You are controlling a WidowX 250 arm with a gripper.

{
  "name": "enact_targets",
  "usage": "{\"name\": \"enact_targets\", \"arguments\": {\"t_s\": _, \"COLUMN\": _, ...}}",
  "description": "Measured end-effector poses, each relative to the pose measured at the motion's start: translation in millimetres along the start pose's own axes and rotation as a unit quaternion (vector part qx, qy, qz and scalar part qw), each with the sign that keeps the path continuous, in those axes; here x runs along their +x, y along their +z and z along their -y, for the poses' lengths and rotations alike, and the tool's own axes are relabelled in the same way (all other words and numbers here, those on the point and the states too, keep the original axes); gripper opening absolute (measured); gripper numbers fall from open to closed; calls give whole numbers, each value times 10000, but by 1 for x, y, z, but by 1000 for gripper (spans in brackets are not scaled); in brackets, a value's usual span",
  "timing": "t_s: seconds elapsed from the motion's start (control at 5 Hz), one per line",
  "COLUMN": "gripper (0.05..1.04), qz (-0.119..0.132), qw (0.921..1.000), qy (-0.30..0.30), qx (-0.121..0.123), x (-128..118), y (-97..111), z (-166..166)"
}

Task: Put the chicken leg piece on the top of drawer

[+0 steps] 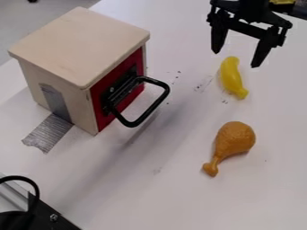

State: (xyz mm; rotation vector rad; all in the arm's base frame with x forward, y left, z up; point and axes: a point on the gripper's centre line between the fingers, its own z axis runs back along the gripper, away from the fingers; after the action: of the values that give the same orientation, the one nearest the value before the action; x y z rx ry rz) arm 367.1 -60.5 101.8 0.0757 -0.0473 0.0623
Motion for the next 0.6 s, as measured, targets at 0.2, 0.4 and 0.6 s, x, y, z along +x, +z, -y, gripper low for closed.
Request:
{"name": "enact_targets", "arguments": {"t_s": 0.2, "gripper": 1000, "qz": -195, "qw": 9998, "qy": -7, "qx": 44, "x": -4, "y": -13, "z": 0}}
{"name": "enact_targets", "arguments": {"t_s": 0.4, "gripper": 1000, "qz": -509, "qw": 9986, "qy": -134, "qx": 105, "x": -42, "y": -36, "z": 0}}
{"name": "enact_targets", "arguments": {"t_s": 0.6, "gripper": 1000, "qz": -223, "qw": 9989, "qy": -412, "qx": 14, "x": -78, "y": -20, "z": 14}}
